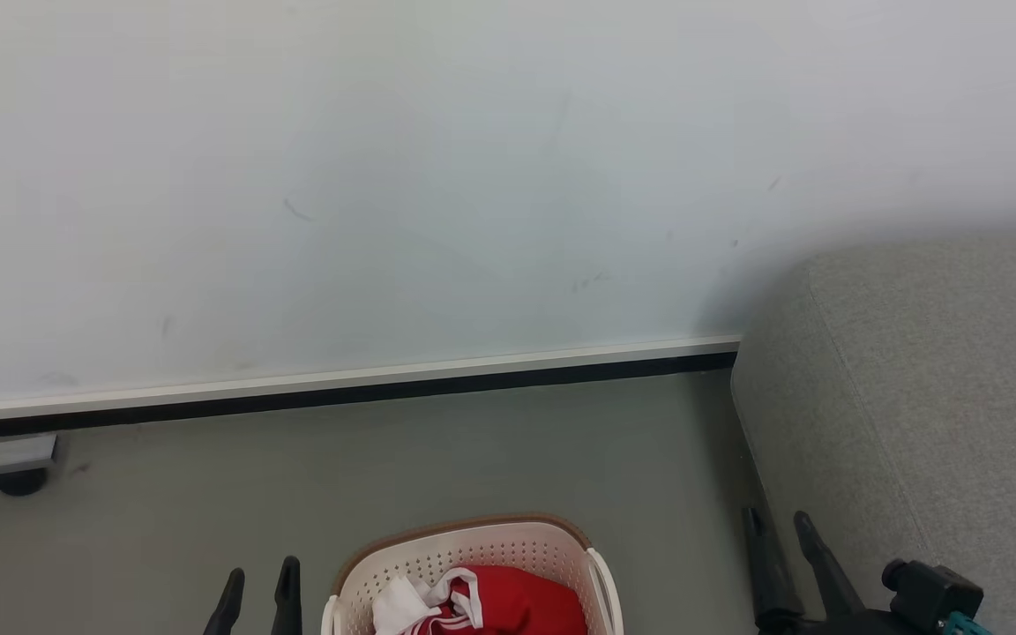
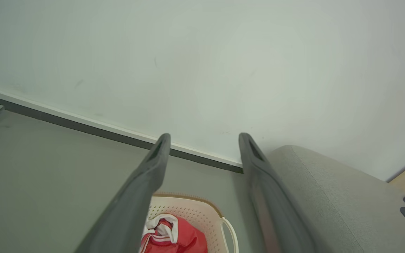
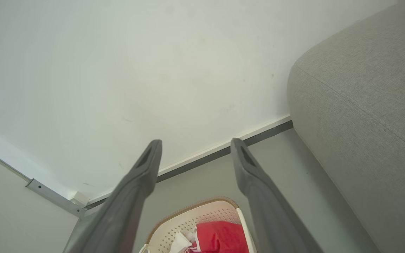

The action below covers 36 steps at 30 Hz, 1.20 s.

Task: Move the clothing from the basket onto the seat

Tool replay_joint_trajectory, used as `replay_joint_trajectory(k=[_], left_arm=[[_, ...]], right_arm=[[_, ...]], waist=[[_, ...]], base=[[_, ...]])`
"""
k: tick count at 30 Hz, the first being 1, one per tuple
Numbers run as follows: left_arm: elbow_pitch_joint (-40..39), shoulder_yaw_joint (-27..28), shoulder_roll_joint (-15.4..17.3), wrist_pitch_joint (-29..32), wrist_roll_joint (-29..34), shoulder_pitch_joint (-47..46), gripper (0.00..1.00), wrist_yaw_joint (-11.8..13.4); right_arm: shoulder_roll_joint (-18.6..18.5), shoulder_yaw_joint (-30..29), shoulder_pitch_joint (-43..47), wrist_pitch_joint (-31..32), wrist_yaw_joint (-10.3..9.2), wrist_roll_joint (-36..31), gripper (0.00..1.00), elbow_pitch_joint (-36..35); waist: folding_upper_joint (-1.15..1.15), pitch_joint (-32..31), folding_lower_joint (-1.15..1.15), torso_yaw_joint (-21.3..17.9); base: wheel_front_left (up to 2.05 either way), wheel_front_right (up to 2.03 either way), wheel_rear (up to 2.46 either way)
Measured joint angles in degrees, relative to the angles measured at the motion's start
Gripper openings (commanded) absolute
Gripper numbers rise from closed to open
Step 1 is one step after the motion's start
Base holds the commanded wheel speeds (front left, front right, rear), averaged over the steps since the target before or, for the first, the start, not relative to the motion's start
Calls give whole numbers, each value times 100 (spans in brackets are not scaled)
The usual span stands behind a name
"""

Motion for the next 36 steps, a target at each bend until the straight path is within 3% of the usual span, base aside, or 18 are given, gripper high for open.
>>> replay_joint_trajectory(k=[36], left_arm=[[-274, -136, 13, -354, 1814, 123, 100, 110]], right_arm=[[-174, 936, -3, -516, 0, -1485, 100, -188]], waist=[[0, -139, 0, -9]], base=[[0, 0, 0]])
